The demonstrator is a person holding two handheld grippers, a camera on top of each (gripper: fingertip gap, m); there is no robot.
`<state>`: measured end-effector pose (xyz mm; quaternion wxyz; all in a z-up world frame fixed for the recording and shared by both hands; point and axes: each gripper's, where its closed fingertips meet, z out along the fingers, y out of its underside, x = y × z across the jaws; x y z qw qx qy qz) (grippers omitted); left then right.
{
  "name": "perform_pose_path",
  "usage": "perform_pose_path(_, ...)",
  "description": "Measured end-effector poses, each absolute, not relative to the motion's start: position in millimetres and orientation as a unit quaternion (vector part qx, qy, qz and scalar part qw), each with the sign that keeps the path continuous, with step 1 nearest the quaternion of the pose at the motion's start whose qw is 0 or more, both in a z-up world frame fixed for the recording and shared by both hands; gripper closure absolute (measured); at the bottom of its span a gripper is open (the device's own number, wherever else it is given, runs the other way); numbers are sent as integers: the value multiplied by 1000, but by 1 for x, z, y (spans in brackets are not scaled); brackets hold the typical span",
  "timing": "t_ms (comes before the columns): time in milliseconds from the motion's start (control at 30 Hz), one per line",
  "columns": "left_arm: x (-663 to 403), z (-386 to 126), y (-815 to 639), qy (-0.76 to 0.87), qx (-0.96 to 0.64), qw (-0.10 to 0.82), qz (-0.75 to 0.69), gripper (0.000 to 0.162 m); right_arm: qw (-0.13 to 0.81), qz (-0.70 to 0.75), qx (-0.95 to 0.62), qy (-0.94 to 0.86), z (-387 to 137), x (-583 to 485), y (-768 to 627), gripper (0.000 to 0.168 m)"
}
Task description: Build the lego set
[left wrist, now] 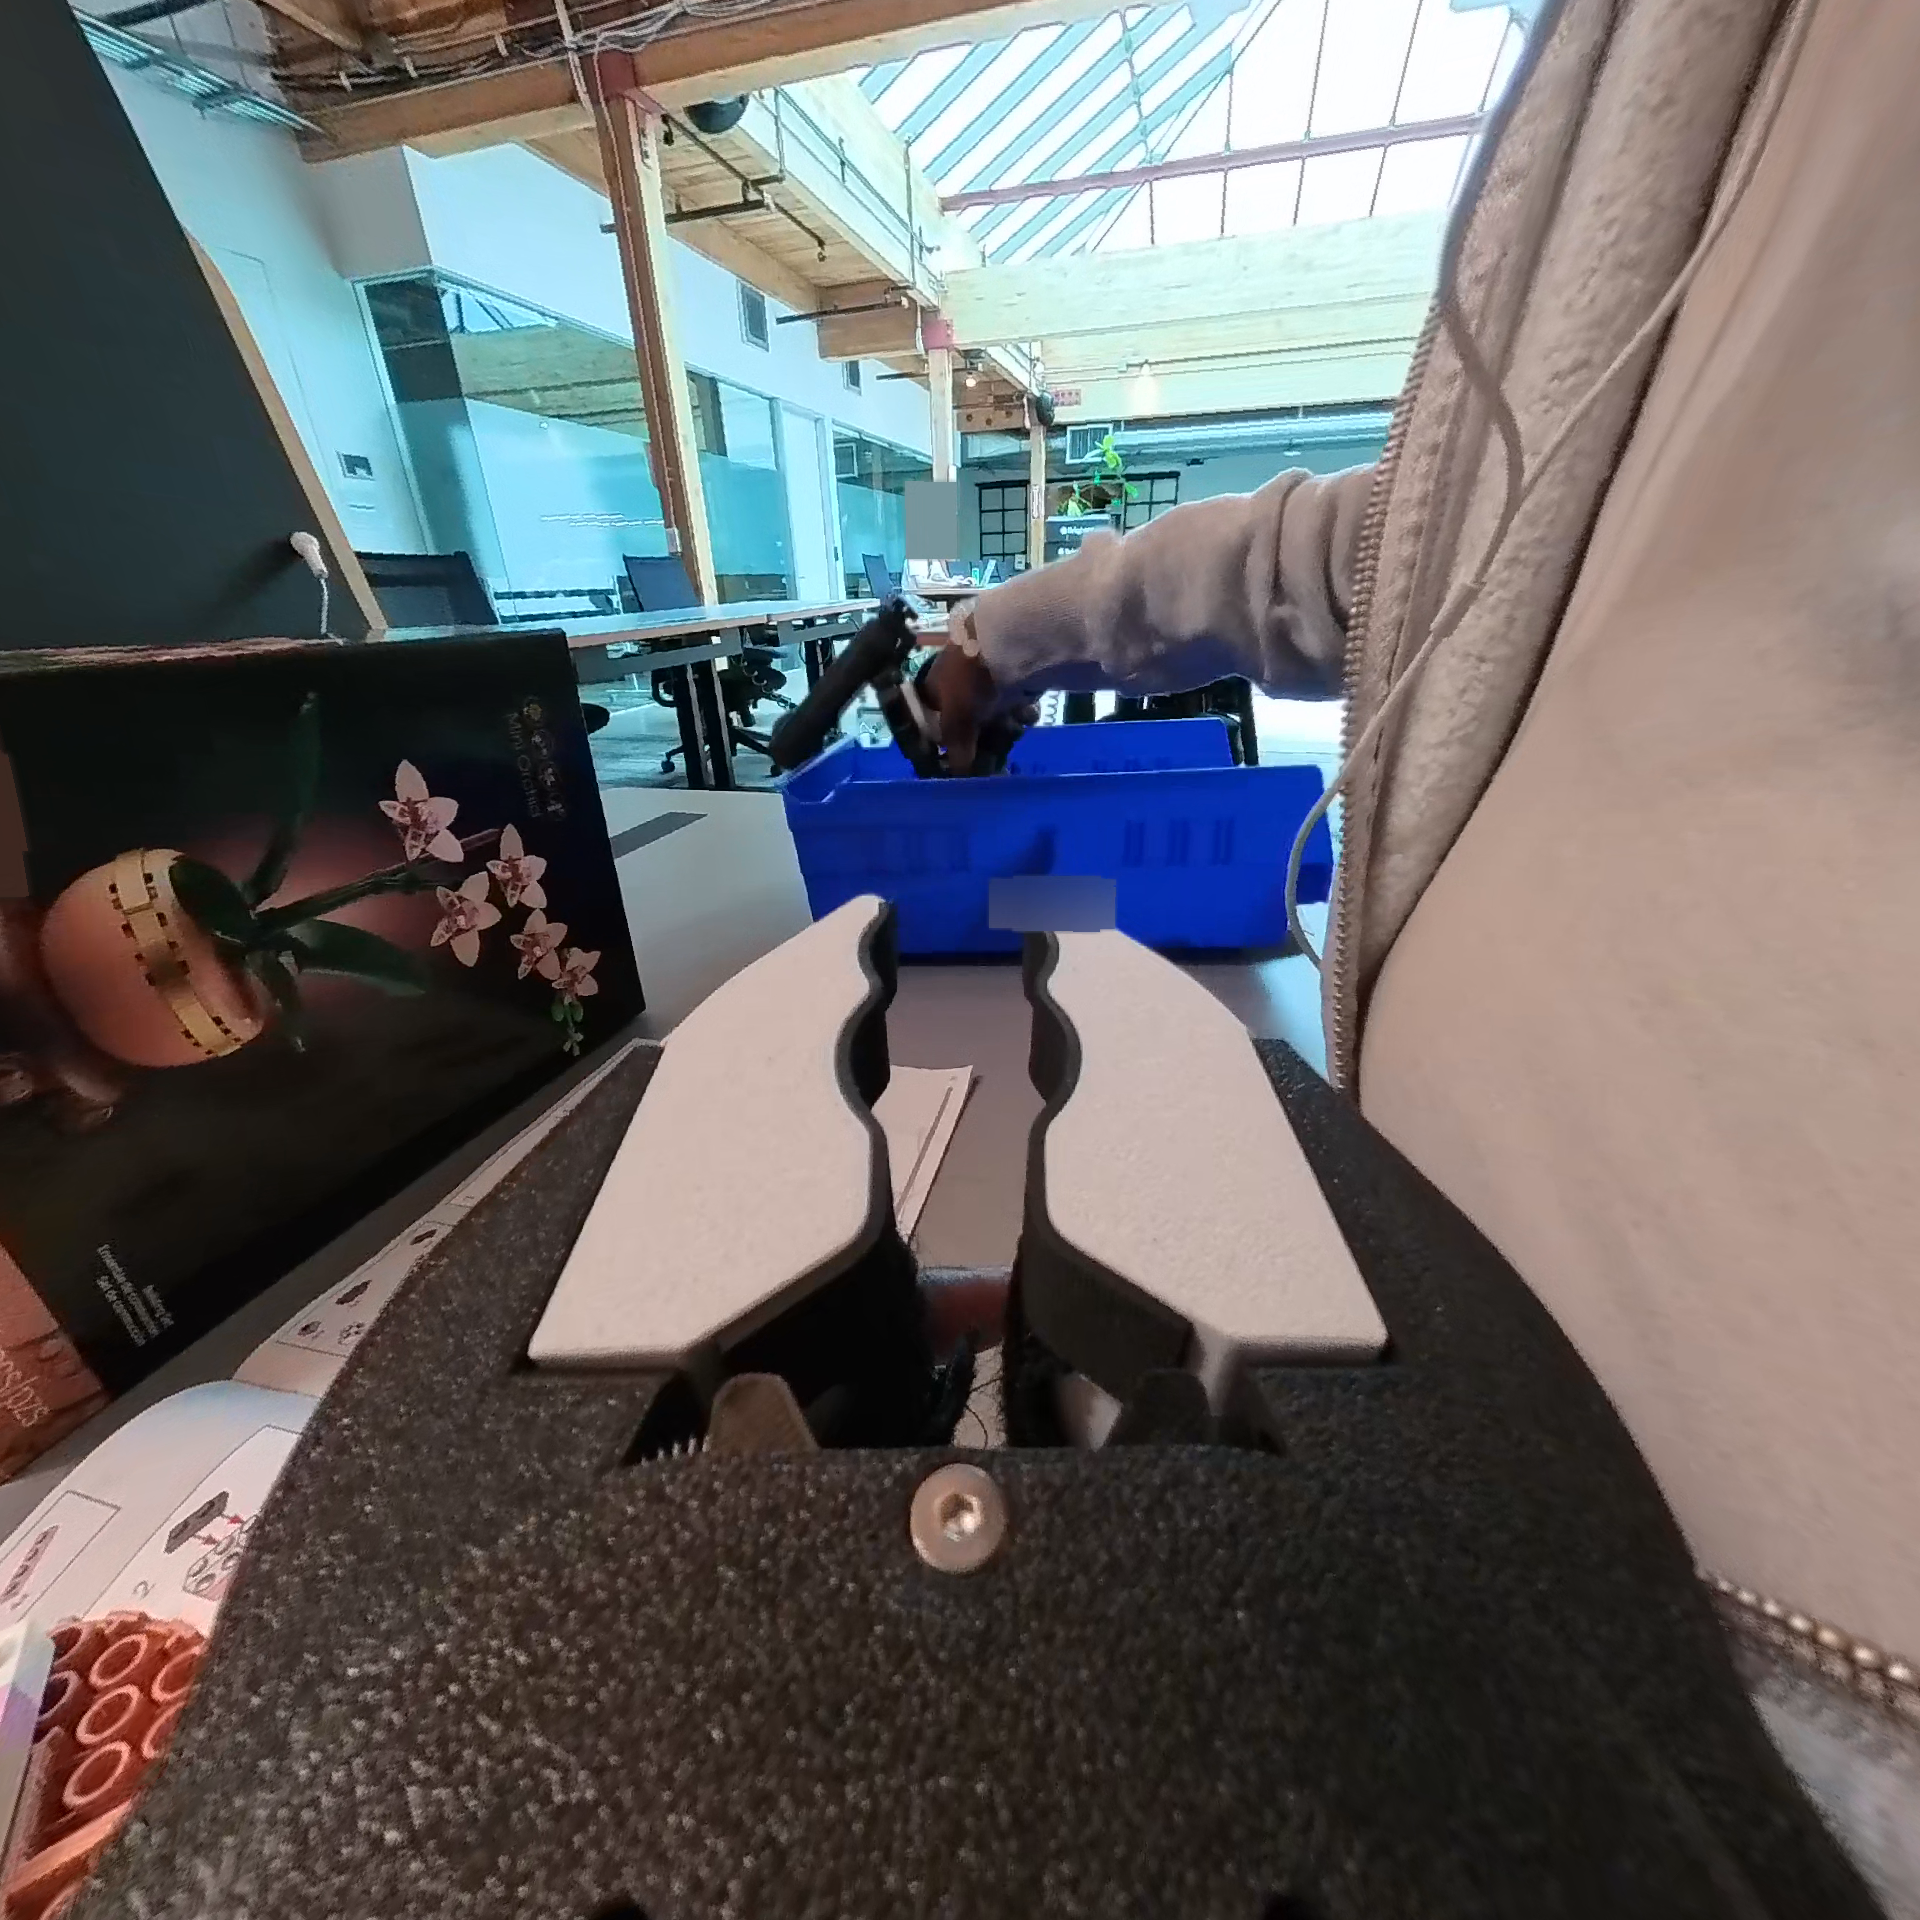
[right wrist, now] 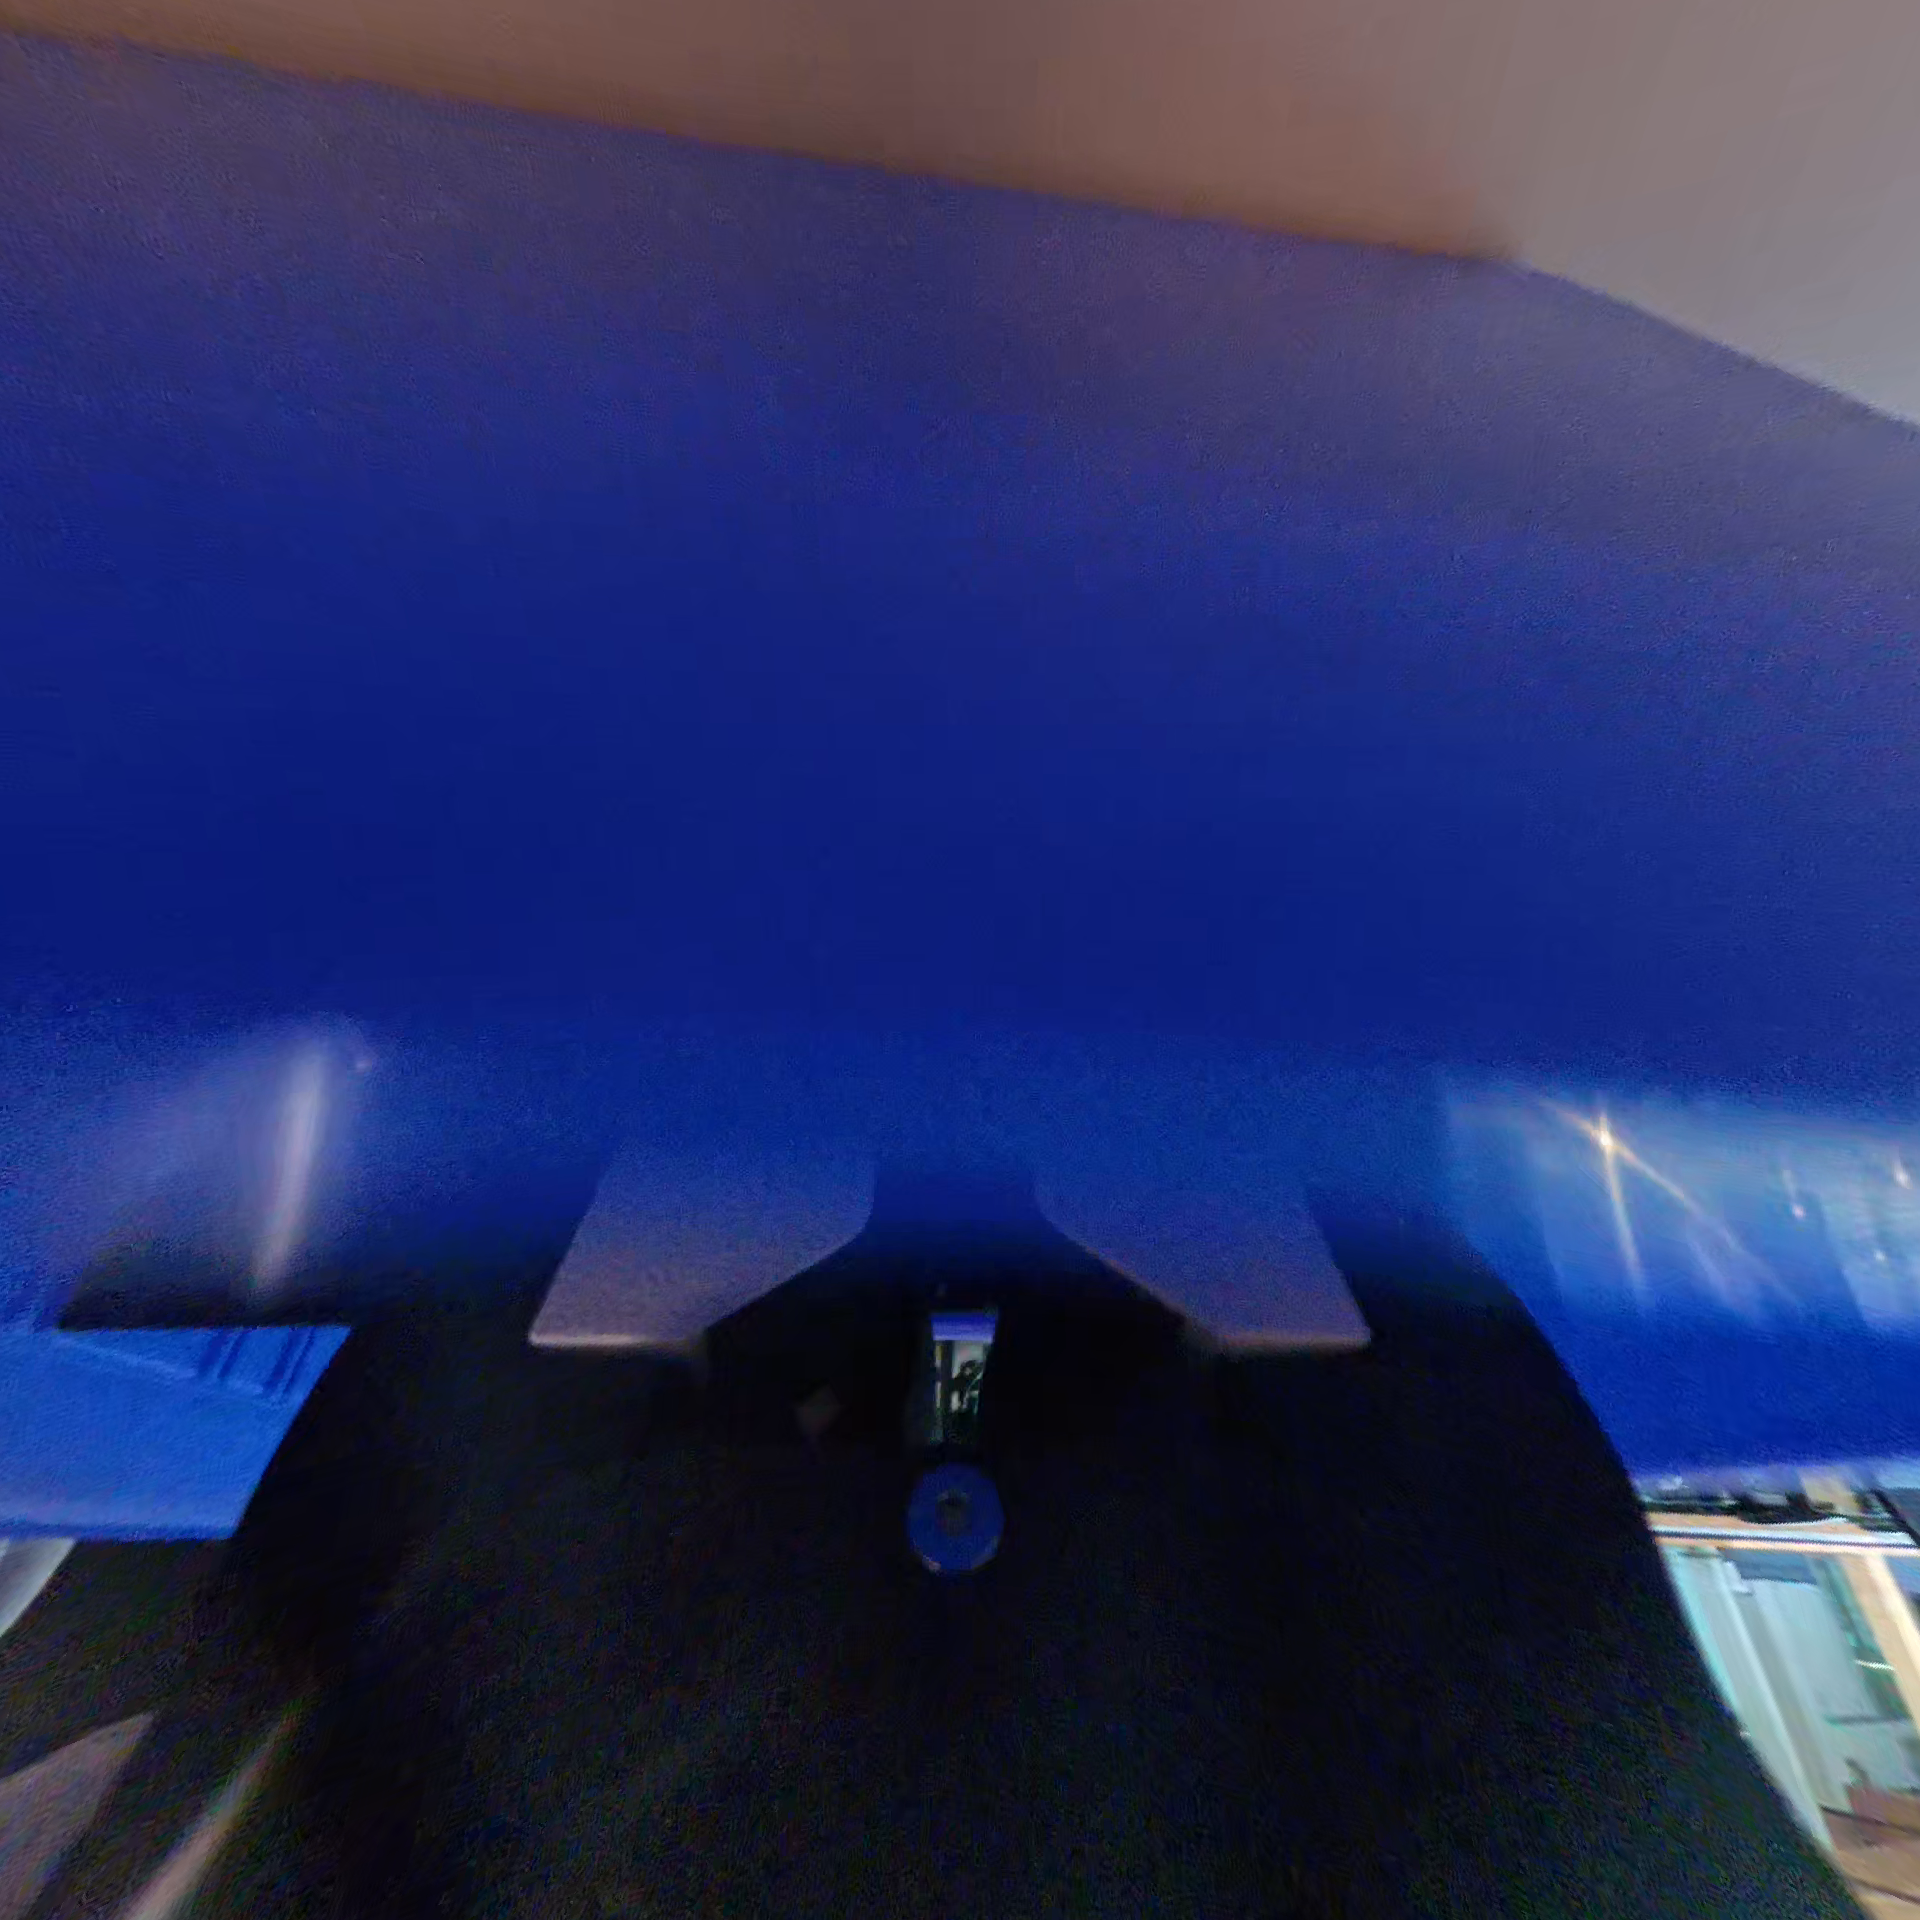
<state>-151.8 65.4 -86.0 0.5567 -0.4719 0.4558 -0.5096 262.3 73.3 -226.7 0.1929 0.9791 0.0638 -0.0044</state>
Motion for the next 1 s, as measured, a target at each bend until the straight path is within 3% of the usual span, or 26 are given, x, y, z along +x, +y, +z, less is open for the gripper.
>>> perform_pose_path(33,-152,-86,66,457,-472,557,-508,140,181,2,981,70,-221,262,76,152)
perform_pose_path(200,-151,-87,69,451,-485,557,-501,140,55,20,993,103,-170,238,101,152)
perform_pose_path(367,-154,-107,83,436,-554,529,-472,140,-227,-54,942,240,-85,106,138,152)
perform_pose_path(500,-161,-122,104,384,-619,516,-451,139,-433,-183,816,336,-39,-34,136,153)
perform_pose_path(600,-165,-114,107,355,-616,504,-490,139,-533,-338,683,367,-32,-116,117,152)
perform_pose_path(767,-168,-85,97,360,-560,481,-571,137,-496,-656,503,266,-33,-158,90,153)
perform_pose_path(1000,-164,-62,79,371,-521,451,-622,143,-480,-694,472,255,-48,-170,82,153)
